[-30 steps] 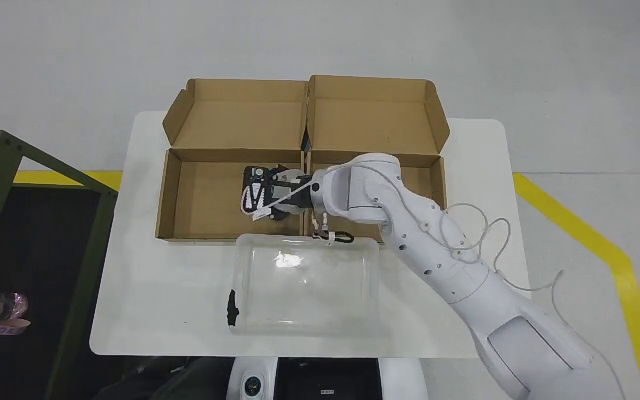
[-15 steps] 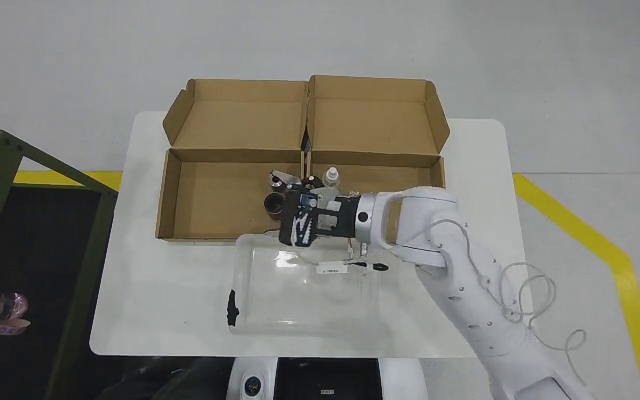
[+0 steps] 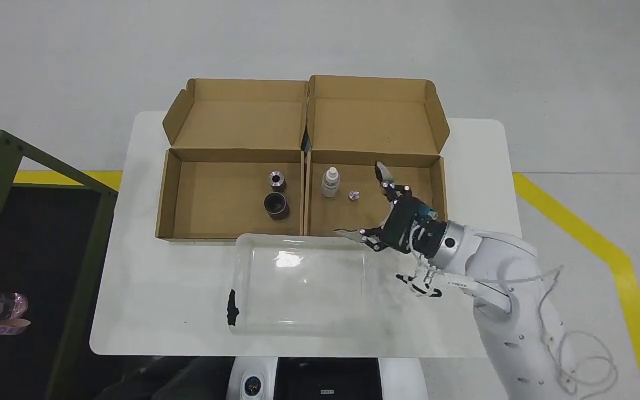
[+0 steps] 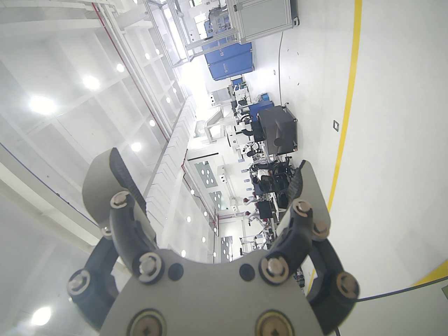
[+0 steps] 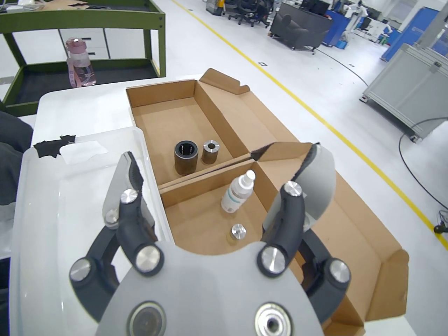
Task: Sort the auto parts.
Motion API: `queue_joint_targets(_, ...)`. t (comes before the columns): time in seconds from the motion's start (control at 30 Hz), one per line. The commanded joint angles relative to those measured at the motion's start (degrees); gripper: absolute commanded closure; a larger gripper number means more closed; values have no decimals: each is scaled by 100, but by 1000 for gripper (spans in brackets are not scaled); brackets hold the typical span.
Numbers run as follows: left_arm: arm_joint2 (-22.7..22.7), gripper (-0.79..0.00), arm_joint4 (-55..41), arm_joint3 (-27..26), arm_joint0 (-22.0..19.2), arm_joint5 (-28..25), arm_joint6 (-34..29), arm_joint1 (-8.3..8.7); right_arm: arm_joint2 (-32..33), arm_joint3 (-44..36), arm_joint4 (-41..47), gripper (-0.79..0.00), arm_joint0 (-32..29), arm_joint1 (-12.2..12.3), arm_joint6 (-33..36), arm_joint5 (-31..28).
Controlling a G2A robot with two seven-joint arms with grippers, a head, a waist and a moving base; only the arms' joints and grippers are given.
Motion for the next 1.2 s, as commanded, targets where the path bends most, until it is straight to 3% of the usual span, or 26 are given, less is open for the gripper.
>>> queue_joint_targets(0.0, 0, -785, 0, 0, 0, 0, 0, 0, 190, 73, -27, -785, -189, 26, -253, 31)
queue_joint_targets(0.37, 0, -785, 0, 0, 0, 0, 0, 0, 967, 456, -51, -785, -735, 146, -1315, 132)
queue_joint_targets(0.9, 0, -785, 0, 0, 0, 0, 0, 0, 1668, 579, 76, -785, -1120, 236, -1613, 922)
queue_joint_targets(1.17, 0, -784, 0, 0, 0, 0, 0, 0, 1749, 659, 69, -785, -1096, 256, -1661, 988)
